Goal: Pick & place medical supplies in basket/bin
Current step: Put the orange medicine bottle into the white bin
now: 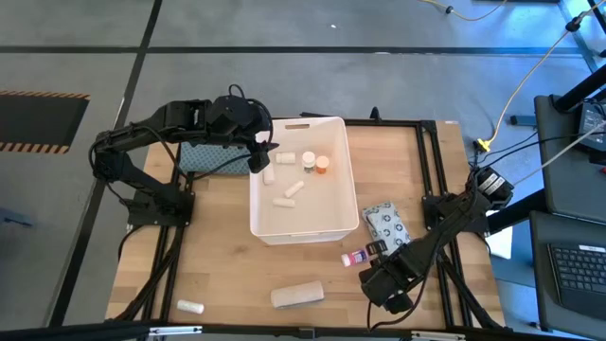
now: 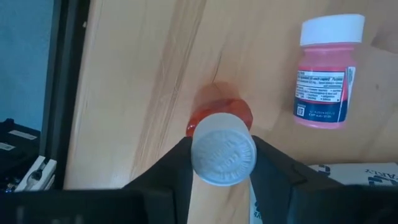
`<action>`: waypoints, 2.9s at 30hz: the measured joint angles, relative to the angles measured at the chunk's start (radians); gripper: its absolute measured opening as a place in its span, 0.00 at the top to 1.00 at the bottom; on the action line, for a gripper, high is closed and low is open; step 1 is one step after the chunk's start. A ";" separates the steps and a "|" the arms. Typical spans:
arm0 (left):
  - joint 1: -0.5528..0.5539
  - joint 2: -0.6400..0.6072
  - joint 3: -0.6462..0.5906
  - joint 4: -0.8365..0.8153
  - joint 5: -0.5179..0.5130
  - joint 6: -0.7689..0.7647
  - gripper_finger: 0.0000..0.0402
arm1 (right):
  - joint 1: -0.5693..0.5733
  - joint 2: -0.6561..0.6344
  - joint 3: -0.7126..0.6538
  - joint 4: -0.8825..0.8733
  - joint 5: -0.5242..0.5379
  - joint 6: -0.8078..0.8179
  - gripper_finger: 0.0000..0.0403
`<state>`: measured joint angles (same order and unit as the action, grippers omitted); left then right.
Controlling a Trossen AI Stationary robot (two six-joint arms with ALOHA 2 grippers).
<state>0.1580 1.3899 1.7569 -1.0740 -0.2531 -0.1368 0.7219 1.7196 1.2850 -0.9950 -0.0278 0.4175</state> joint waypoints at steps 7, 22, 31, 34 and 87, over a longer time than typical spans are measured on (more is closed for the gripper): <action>0.000 0.000 0.000 0.000 0.000 0.000 0.42 | -0.011 -0.053 0.037 -0.095 -0.002 0.032 0.68; 0.000 0.000 0.000 0.000 0.028 0.000 0.42 | -0.145 -0.214 0.490 -0.286 0.251 -0.034 0.68; 0.000 0.000 0.000 0.000 0.038 0.047 0.42 | -0.480 -0.208 0.676 -0.306 0.396 -0.388 0.68; 0.000 0.000 0.000 0.000 0.038 0.062 0.42 | -0.632 -0.191 0.678 -0.262 0.377 -0.469 0.68; 0.000 0.000 0.000 -0.009 0.037 0.164 0.42 | -0.937 0.446 0.676 -0.251 0.094 -0.639 0.63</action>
<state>0.1579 1.3903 1.7569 -1.0830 -0.2157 0.0273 -0.2146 2.1658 1.9610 -1.2461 0.0658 -0.2218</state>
